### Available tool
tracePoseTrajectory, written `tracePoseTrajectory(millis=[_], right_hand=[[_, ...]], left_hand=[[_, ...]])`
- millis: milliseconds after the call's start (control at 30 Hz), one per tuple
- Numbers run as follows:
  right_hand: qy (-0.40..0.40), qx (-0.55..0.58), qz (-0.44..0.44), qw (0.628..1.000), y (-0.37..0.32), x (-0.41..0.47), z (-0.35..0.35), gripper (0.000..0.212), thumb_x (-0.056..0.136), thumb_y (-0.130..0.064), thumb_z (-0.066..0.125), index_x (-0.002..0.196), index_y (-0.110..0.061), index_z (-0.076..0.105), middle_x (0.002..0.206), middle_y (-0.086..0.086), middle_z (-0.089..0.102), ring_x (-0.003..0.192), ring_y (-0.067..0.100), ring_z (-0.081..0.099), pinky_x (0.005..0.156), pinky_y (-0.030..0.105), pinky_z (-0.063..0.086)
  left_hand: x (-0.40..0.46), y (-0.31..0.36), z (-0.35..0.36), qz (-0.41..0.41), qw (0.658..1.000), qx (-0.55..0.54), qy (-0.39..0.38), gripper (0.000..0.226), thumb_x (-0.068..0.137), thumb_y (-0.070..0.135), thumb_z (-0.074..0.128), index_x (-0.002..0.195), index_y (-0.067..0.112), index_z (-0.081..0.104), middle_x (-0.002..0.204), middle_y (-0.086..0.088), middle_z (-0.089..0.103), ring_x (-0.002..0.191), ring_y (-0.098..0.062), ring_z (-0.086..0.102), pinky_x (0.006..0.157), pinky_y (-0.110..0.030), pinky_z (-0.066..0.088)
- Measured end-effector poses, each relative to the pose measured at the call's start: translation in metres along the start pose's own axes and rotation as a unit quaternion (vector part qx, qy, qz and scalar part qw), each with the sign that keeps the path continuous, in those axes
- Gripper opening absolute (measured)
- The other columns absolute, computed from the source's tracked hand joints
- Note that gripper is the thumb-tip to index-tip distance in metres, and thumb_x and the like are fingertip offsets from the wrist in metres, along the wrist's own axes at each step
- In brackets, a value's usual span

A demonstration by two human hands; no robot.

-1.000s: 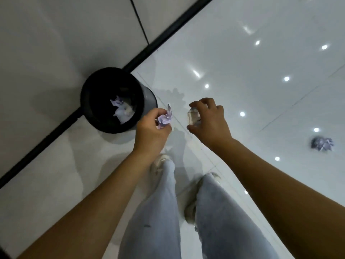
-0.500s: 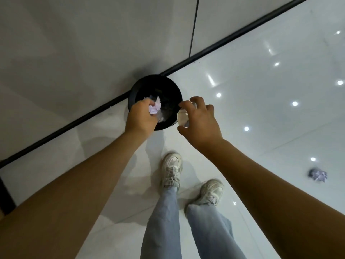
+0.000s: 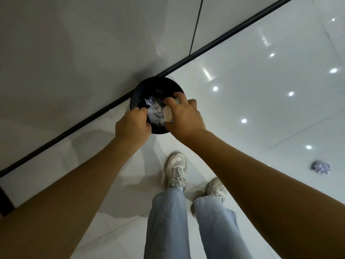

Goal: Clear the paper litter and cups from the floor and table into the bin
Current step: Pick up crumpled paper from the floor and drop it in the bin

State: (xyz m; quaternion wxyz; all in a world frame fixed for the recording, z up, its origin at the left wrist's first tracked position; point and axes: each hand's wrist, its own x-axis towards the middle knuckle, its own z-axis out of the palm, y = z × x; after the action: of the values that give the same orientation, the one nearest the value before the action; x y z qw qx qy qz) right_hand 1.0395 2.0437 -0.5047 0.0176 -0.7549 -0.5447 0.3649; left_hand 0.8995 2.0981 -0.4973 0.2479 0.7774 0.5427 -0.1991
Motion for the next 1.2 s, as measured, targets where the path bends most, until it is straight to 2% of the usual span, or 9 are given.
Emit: tracePoseTrajectory(millis=[67, 167, 433, 567, 667, 833, 933, 1067, 1200], right_hand=[[-0.015, 0.017, -0.007, 1.000, -0.014, 0.009, 0.003, 0.071, 0.084, -0.029, 0.071, 0.144, -0.026, 0.034, 0.157, 0.007, 0.018, 0.136, 0.042, 0.025, 0.106, 0.052, 0.039], [-0.050, 0.024, 0.007, 0.998, -0.023, 0.009, 0.005, 0.072, 0.087, -0.032, 0.069, 0.147, -0.027, 0.031, 0.160, 0.004, 0.013, 0.141, 0.041, 0.018, 0.112, 0.055, 0.029], [-0.037, 0.022, 0.081, 0.996, 0.018, -0.071, -0.032, 0.062, 0.088, -0.017, 0.058, 0.144, -0.021, 0.034, 0.153, 0.008, 0.027, 0.132, 0.039, 0.032, 0.104, 0.049, 0.035], [-0.019, 0.051, 0.159, 0.986, 0.048, -0.125, -0.054, 0.061, 0.089, -0.017, 0.055, 0.146, -0.022, 0.032, 0.154, 0.006, 0.026, 0.132, 0.037, 0.032, 0.104, 0.046, 0.035], [0.022, 0.082, 0.210, 0.974, 0.076, -0.163, -0.064, 0.058, 0.090, -0.021, 0.056, 0.144, -0.022, 0.035, 0.152, 0.007, 0.029, 0.129, 0.036, 0.035, 0.099, 0.045, 0.038], [0.077, 0.140, 0.286, 0.945, 0.136, -0.232, -0.069, 0.056, 0.090, -0.023, 0.057, 0.142, -0.022, 0.037, 0.149, 0.007, 0.032, 0.126, 0.034, 0.038, 0.095, 0.043, 0.041], [0.103, 0.176, 0.325, 0.923, 0.181, -0.282, -0.066, 0.055, 0.090, -0.023, 0.057, 0.141, -0.022, 0.038, 0.149, 0.008, 0.033, 0.126, 0.035, 0.038, 0.095, 0.043, 0.041], [0.119, 0.211, 0.373, 0.896, 0.242, -0.348, -0.061, 0.055, 0.090, -0.023, 0.057, 0.141, -0.021, 0.038, 0.149, 0.008, 0.033, 0.126, 0.035, 0.038, 0.096, 0.044, 0.043], [0.121, 0.227, 0.406, 0.877, 0.305, -0.417, -0.056, 0.055, 0.090, -0.023, 0.057, 0.142, -0.021, 0.037, 0.150, 0.008, 0.032, 0.127, 0.034, 0.038, 0.094, 0.042, 0.043]], left_hand=[[-0.009, -0.009, -0.005, 0.008, 1.000, 0.022, 0.017, 0.024, 0.090, 0.014, 0.055, 0.113, 0.006, 0.057, 0.103, -0.013, 0.058, 0.092, -0.031, 0.058, 0.065, -0.037, 0.046], [-0.022, -0.014, -0.010, 0.020, 0.998, 0.053, 0.012, 0.033, 0.092, 0.018, 0.055, 0.123, 0.007, 0.054, 0.110, -0.013, 0.058, 0.097, -0.029, 0.058, 0.068, -0.035, 0.045], [-0.064, 0.037, -0.033, 0.068, 0.990, 0.119, -0.038, 0.028, 0.094, 0.019, 0.046, 0.120, 0.010, 0.052, 0.116, -0.011, 0.055, 0.107, -0.028, 0.051, 0.069, -0.033, 0.036], [-0.092, 0.092, -0.041, 0.117, 0.978, 0.154, -0.072, 0.029, 0.096, 0.021, 0.043, 0.122, 0.011, 0.052, 0.123, -0.011, 0.053, 0.115, -0.029, 0.050, 0.080, -0.038, 0.044], [-0.111, 0.135, -0.037, 0.172, 0.964, 0.188, -0.081, 0.024, 0.096, 0.021, 0.042, 0.113, 0.010, 0.054, 0.117, -0.011, 0.055, 0.111, -0.029, 0.051, 0.079, -0.038, 0.043], [-0.139, 0.206, -0.015, 0.273, 0.930, 0.232, -0.085, 0.030, 0.095, 0.021, 0.040, 0.119, 0.009, 0.054, 0.116, -0.010, 0.057, 0.109, -0.027, 0.051, 0.079, -0.034, 0.040], [-0.159, 0.254, 0.008, 0.301, 0.918, 0.243, -0.090, 0.030, 0.094, 0.019, 0.041, 0.120, 0.010, 0.054, 0.117, -0.009, 0.057, 0.110, -0.027, 0.051, 0.086, -0.034, 0.040], [-0.191, 0.318, 0.042, 0.330, 0.902, 0.260, -0.099, 0.028, 0.095, 0.020, 0.041, 0.116, 0.009, 0.055, 0.116, -0.009, 0.058, 0.107, -0.026, 0.051, 0.080, -0.032, 0.038], [-0.230, 0.390, 0.081, 0.362, 0.886, 0.263, -0.121, 0.032, 0.096, 0.022, 0.041, 0.120, 0.008, 0.055, 0.116, -0.010, 0.058, 0.106, -0.026, 0.052, 0.083, -0.033, 0.041]])
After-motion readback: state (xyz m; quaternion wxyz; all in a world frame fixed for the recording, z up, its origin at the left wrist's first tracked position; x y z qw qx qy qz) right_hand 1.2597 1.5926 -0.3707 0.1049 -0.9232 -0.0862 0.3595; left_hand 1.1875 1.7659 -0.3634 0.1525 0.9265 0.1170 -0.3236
